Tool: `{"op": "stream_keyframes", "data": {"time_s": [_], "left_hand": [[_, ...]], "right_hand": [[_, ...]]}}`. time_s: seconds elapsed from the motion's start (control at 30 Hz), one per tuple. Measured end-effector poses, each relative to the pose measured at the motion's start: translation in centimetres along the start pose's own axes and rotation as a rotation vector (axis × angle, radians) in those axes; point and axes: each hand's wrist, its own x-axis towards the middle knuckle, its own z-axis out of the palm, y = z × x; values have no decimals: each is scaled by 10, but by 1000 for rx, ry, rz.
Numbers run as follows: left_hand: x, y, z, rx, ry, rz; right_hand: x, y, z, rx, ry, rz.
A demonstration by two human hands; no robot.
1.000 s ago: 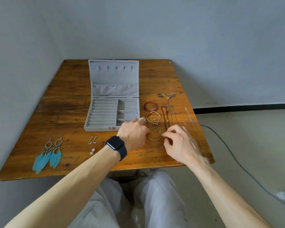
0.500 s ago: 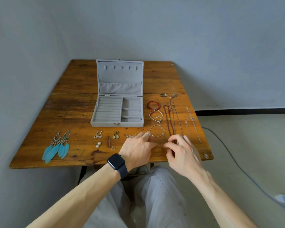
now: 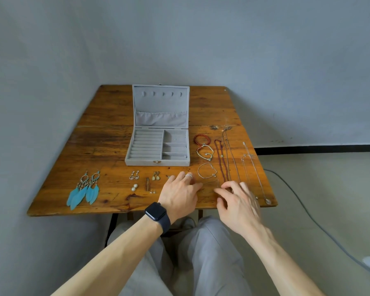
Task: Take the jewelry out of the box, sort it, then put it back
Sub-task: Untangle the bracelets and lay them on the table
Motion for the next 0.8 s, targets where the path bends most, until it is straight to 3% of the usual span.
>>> {"op": "stream_keyframes", "data": {"time_s": [0.43, 0.67, 0.8], "left_hand": [[8, 3, -4, 64, -32, -15], [-18, -13, -18, -28, 128, -142], [-51, -48, -27, -88, 208, -276]], "right_hand": [[-11, -5, 5, 9, 65, 6], [-14, -17, -7, 169, 108, 53], [-11, -42, -5, 265, 173, -8]]}}
